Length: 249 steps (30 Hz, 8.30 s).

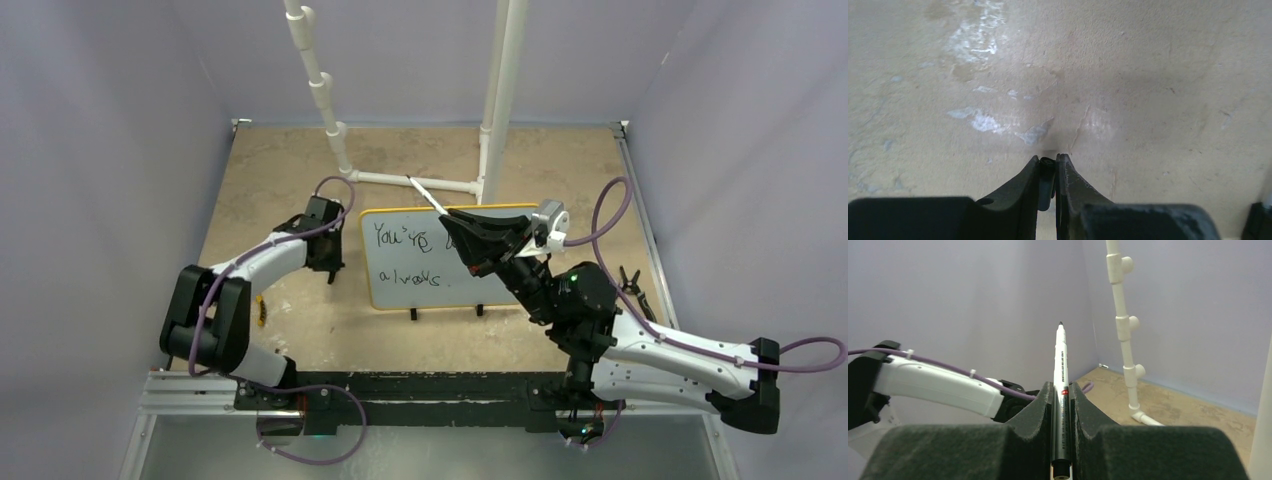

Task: Write a sentence on the whiteboard
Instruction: Pick up the pen cap from the center of the board, then insert the whiteboard marker without the cap into the pen cap.

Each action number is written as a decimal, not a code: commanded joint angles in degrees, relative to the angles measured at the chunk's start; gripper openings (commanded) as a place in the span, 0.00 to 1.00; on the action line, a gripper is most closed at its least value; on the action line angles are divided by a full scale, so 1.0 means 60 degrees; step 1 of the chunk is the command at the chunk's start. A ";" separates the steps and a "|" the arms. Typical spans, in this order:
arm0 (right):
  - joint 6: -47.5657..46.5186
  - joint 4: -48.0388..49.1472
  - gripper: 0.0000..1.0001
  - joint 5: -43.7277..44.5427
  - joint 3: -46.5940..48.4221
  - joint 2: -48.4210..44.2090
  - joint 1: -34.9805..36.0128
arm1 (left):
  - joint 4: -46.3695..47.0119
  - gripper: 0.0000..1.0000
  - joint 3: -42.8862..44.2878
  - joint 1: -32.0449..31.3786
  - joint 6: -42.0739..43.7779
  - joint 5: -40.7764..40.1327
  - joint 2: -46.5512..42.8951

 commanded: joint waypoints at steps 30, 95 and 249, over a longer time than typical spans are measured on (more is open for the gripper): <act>0.0082 0.0966 0.00 0.0017 0.1129 0.3780 0.0879 | 0.1115 0.00 0.0911 0.0031 -0.6750 0.0549 -0.8188; 0.0378 0.1227 0.00 0.0538 0.1327 0.4362 0.0894 | 0.1243 0.00 0.0455 0.0031 -0.7414 0.0920 -0.8421; 0.0983 0.6472 0.00 -0.2007 0.0199 0.4055 -0.0363 | 0.2443 0.00 0.0768 0.0031 -0.3955 0.9381 -0.7978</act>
